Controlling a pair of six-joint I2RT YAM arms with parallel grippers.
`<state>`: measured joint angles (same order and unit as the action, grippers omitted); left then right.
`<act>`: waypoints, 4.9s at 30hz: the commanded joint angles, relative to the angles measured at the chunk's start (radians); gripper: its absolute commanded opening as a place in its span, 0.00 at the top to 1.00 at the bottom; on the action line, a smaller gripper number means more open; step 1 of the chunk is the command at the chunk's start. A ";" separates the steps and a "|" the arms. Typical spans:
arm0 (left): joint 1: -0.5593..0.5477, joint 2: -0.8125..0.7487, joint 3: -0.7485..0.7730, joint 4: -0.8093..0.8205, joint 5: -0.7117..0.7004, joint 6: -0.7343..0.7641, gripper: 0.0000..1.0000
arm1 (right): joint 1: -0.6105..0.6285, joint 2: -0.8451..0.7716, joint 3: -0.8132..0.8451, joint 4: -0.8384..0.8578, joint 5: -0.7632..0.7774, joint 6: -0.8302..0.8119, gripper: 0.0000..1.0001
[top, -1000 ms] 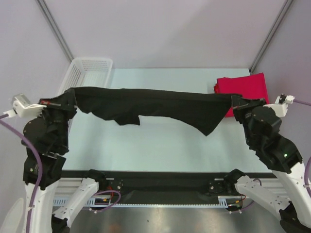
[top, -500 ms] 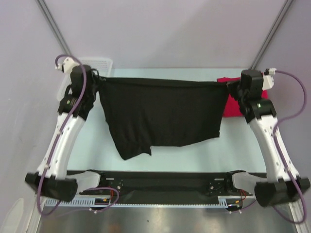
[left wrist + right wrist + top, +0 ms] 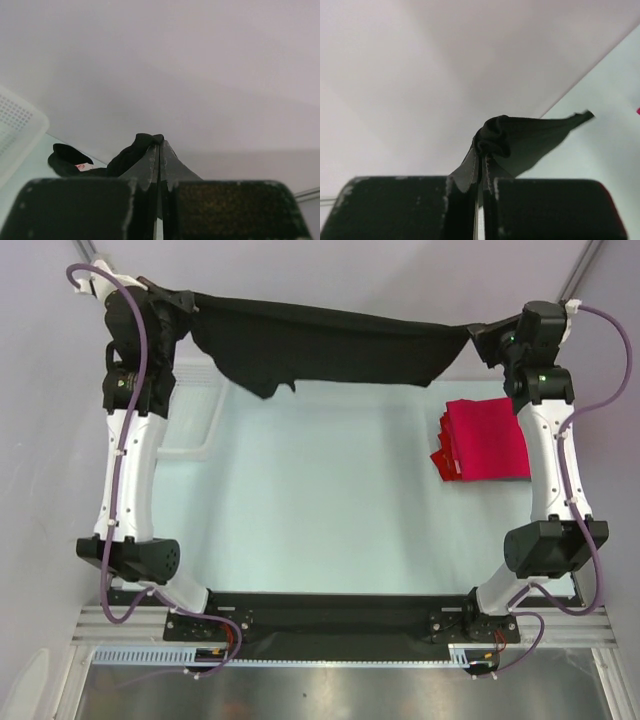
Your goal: Fold and stack the t-shirts
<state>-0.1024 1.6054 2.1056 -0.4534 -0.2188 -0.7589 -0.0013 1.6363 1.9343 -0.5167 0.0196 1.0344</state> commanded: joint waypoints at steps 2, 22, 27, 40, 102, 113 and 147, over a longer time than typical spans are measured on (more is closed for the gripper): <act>0.050 -0.007 -0.185 0.117 0.048 -0.031 1.00 | -0.032 0.034 -0.081 0.067 -0.098 -0.017 1.00; 0.049 -0.545 -1.550 0.647 0.024 -0.151 1.00 | 0.043 -0.208 -1.185 0.503 -0.093 -0.030 1.00; 0.049 -0.754 -1.789 0.619 -0.005 -0.157 1.00 | 0.069 -0.348 -1.380 0.536 -0.061 -0.013 1.00; 0.049 -1.176 -1.978 0.148 -0.024 -0.249 0.84 | 0.196 -0.806 -1.640 0.209 0.150 0.144 0.50; -0.060 0.818 -0.017 0.228 0.121 0.208 0.23 | 0.138 0.639 -0.133 0.169 0.287 -0.666 0.48; -0.022 0.909 0.050 0.186 0.157 0.148 0.24 | 0.126 0.629 -0.178 0.164 0.154 -0.643 0.60; -0.016 0.979 0.143 0.107 0.168 0.128 0.42 | 0.118 0.559 -0.195 0.168 0.074 -0.648 1.00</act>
<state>-0.1143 2.5999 2.2353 -0.3031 -0.0494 -0.6292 0.1204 2.2681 1.7458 -0.3466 0.1169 0.3889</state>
